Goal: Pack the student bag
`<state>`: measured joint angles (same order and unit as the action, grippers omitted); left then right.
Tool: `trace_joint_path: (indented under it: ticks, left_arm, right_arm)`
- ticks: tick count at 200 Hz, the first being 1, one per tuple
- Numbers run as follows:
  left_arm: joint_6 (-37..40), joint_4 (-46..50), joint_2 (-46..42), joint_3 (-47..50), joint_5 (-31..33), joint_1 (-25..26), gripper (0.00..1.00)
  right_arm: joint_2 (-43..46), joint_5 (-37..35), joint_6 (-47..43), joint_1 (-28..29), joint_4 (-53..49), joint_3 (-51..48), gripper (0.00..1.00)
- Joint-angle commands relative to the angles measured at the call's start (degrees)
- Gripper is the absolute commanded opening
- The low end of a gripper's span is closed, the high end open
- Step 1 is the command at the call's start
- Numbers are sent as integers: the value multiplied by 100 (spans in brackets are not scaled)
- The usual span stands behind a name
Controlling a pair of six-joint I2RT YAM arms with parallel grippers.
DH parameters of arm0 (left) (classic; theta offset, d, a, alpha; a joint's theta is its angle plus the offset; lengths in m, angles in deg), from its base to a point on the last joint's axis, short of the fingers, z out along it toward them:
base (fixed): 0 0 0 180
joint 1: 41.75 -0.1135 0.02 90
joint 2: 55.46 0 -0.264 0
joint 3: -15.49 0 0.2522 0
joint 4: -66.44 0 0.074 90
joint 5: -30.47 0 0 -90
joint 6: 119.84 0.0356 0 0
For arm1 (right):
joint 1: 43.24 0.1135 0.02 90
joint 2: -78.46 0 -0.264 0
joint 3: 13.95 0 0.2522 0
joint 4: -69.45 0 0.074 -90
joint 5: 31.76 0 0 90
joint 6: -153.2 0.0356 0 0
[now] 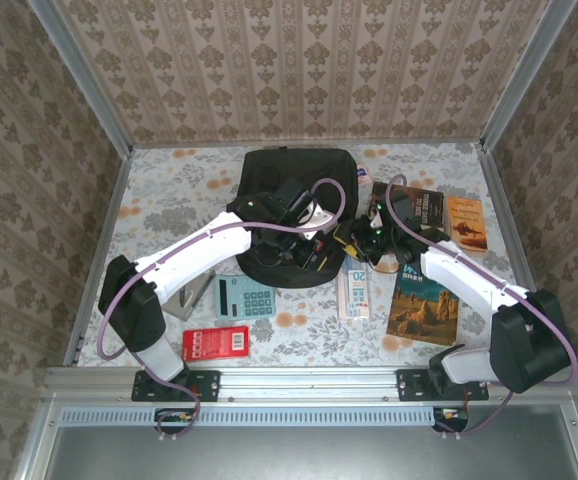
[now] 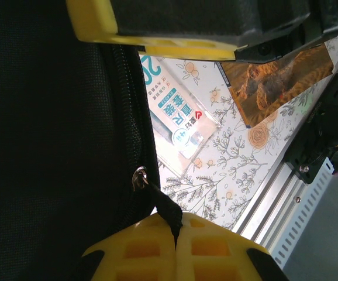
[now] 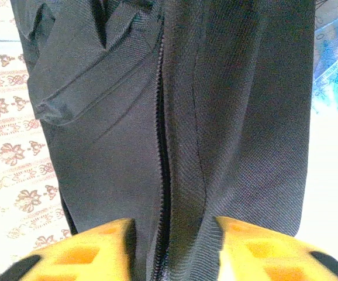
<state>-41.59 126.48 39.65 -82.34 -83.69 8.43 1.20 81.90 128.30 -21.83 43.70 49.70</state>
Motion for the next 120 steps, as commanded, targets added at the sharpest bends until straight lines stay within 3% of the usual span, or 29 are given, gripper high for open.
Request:
trace_joint_path:
  ticks: [1,34,62,120]
  left_arm:
    - [-3,-49,-116,-204,-62,-34,0]
    - [-11,-15,-143,-153,18,-49,0]
    - [-35,-23,-293,9,186,-73,0]
    - [-82,4,-752,518,277,-277,0]
  right_arm:
    - [80,104,183,30,46,-113,30]
    - [139,-46,89,22,-81,-129,9]
    - [249,-214,-67,-29,-310,-111,0]
    - [420,-502,-304,-148,-654,-111,0]
